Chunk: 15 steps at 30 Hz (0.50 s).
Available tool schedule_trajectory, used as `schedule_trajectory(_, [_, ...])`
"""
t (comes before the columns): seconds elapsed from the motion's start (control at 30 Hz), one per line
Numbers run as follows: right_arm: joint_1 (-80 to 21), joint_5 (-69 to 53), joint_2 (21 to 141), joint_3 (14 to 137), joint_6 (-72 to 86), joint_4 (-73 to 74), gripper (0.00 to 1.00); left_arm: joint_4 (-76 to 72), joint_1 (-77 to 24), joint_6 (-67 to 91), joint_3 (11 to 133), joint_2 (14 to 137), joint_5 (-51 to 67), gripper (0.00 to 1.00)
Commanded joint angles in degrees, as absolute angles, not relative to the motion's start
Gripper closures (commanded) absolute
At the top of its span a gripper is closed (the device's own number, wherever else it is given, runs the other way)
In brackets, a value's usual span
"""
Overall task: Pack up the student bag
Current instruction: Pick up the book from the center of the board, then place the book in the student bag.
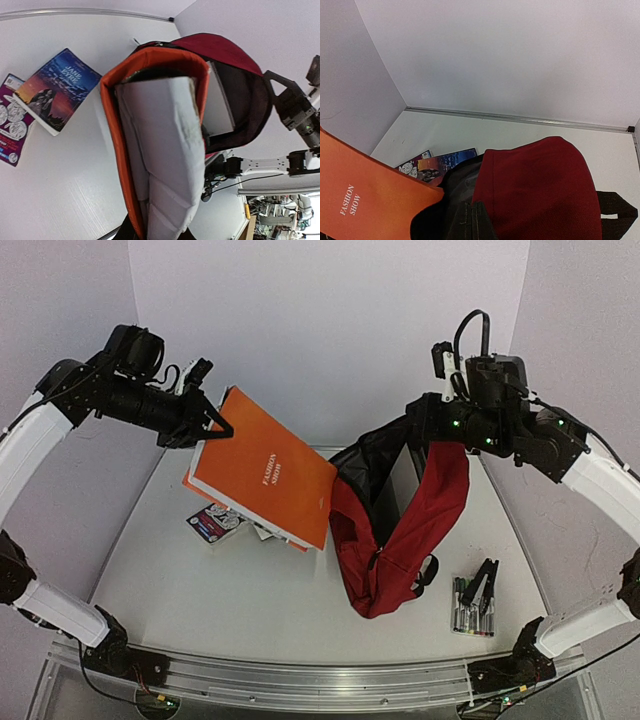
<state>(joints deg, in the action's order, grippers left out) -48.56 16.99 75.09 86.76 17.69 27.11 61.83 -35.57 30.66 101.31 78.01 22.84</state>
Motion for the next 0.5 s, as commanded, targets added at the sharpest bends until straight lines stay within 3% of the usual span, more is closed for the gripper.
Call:
schedule_trajectory(0.0, [-48.90,16.50,74.63,88.82,17.77,26.14,1.00,51.31,-35.29,33.63,105.65,82.26,33.31,0.89])
schedule_trajectory(0.47, [-48.88,15.91,74.46,88.08,17.43,25.84,1.00,46.18,-30.36,36.81,116.13,85.78,36.90,0.90])
